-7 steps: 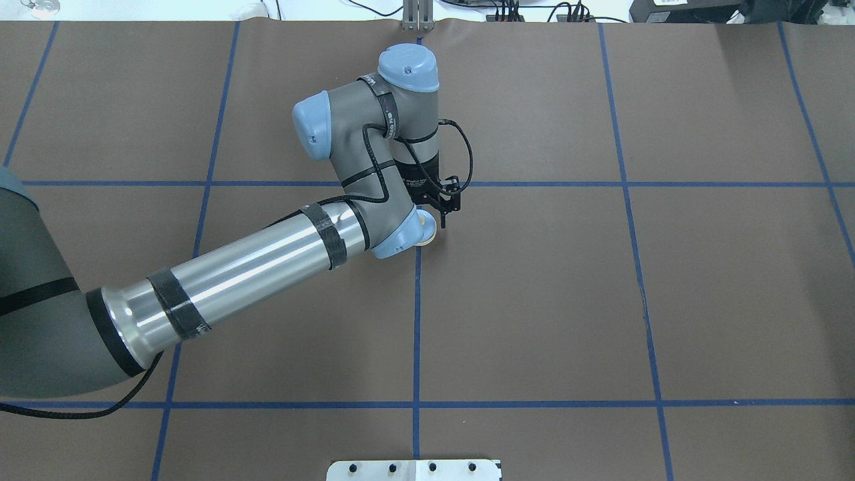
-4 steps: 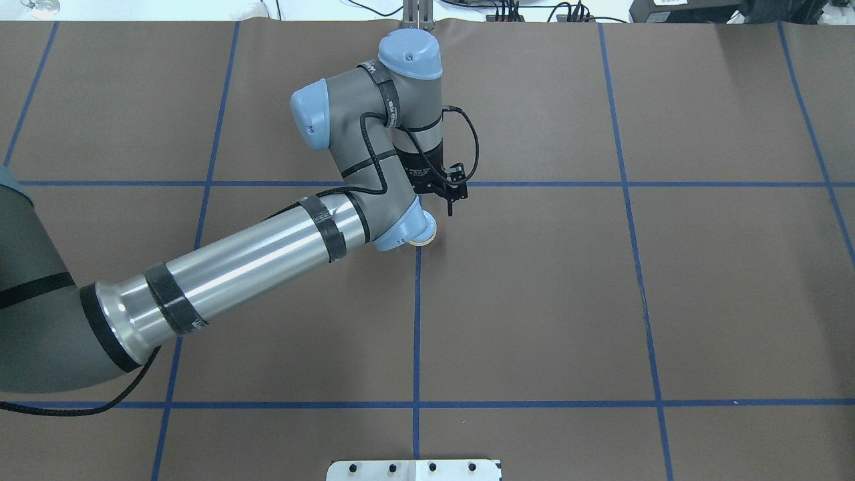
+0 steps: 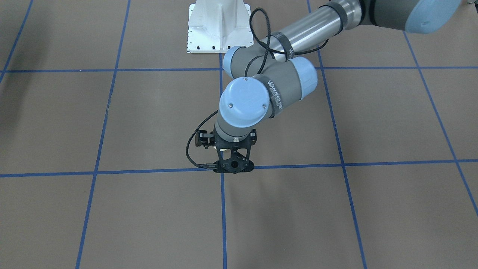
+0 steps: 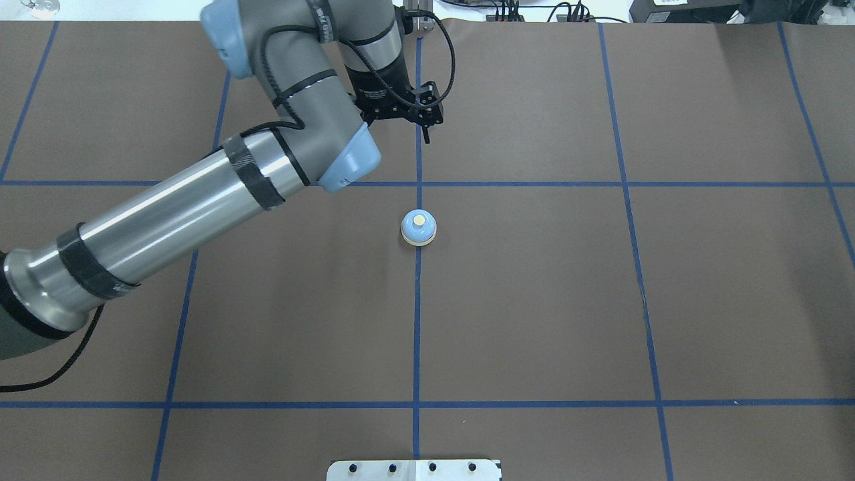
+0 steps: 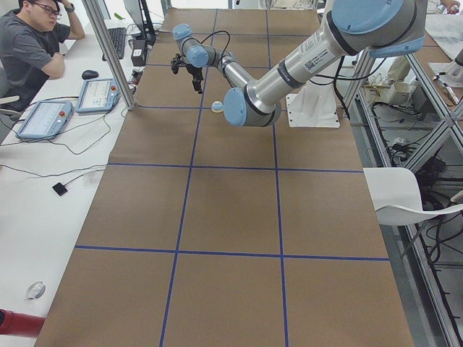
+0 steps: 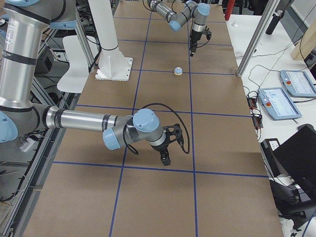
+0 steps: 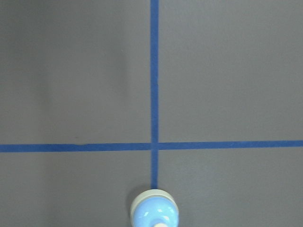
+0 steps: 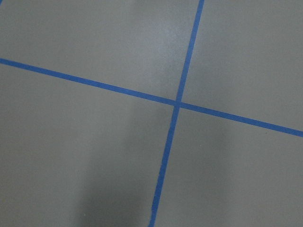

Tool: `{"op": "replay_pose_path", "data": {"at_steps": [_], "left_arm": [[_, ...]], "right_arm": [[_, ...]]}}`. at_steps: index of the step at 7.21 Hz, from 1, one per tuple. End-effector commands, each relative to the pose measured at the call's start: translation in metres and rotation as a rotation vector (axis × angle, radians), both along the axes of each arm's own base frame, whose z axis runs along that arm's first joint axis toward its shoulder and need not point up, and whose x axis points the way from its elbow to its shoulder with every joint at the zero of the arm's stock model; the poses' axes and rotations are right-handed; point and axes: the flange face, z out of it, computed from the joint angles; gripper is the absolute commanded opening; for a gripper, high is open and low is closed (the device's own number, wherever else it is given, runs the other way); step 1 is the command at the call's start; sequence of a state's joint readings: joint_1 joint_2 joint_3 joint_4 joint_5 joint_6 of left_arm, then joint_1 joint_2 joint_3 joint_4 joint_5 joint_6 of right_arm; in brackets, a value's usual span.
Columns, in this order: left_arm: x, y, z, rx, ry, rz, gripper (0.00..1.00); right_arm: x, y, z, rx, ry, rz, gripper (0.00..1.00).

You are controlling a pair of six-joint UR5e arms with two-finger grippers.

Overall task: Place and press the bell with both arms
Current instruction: 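Open the left gripper and withdraw it while the right arm enters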

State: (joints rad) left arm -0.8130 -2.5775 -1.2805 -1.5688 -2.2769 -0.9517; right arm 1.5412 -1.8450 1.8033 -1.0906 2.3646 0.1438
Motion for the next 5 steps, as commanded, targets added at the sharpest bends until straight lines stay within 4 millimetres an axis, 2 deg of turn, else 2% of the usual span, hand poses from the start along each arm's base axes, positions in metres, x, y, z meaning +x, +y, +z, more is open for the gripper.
{"op": "replay_pose_path", "data": {"at_steps": [1,2,3,4,5], "left_arm": [[-0.103,0.031,0.079,0.145,-0.014,0.051,1.00],[-0.148,0.038,0.131,0.205,-0.040,0.081,1.00],[-0.195,0.043,0.182,0.230,-0.072,0.090,1.00],[-0.238,0.058,0.237,0.219,-0.106,0.097,1.00],[-0.279,0.066,0.284,0.223,-0.134,0.118,1.00]], "right_arm": [[-0.045,-0.030,-0.039,-0.045,-0.059,0.008,1.00],[-0.061,-0.053,-0.062,-0.071,-0.065,-0.003,1.00],[-0.075,-0.078,-0.093,-0.100,-0.050,-0.019,1.00],[-0.094,-0.104,-0.129,-0.123,-0.042,-0.044,1.00],[-0.118,-0.126,-0.162,-0.148,-0.029,-0.077,1.00]]}}
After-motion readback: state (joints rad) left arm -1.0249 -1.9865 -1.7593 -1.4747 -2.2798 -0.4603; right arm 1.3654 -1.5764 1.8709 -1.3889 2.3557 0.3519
